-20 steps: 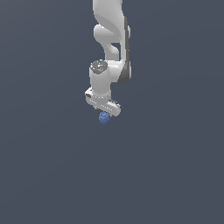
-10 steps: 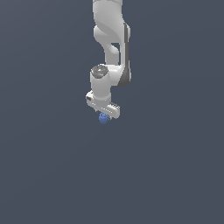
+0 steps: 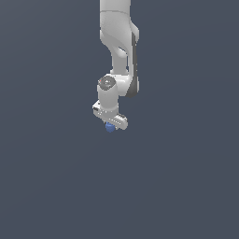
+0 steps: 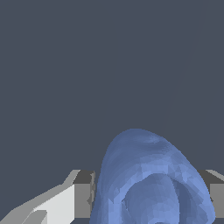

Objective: Pick up the object and move it to a goal position.

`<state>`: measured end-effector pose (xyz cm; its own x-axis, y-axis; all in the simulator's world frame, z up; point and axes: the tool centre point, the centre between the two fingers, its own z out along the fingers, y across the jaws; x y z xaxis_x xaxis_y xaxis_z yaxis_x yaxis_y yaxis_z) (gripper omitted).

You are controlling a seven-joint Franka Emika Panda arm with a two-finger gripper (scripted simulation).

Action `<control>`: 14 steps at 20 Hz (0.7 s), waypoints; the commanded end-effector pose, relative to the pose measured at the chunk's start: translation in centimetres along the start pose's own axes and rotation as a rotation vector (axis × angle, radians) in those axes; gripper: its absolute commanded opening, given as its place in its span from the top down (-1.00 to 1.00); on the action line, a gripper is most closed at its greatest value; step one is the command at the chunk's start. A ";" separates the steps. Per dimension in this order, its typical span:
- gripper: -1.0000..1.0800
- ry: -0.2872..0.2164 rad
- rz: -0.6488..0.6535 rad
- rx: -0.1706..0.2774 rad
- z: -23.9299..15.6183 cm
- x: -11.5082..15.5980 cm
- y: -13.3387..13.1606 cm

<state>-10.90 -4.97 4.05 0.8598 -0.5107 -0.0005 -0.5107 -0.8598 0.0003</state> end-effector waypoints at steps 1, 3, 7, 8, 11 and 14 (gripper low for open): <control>1.00 0.000 0.000 0.000 0.1 0.0 0.0; 1.00 0.000 0.000 0.000 0.1 0.0 0.0; 1.00 0.000 0.000 0.000 0.1 0.0 0.0; 1.00 0.000 0.000 0.000 0.1 0.0 0.0; 1.00 0.001 0.000 0.001 0.0 0.0 -0.1; 1.00 0.001 0.000 0.001 -0.3 0.3 -0.2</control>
<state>-10.72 -4.95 4.18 0.8599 -0.5105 0.0003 -0.5105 -0.8599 -0.0006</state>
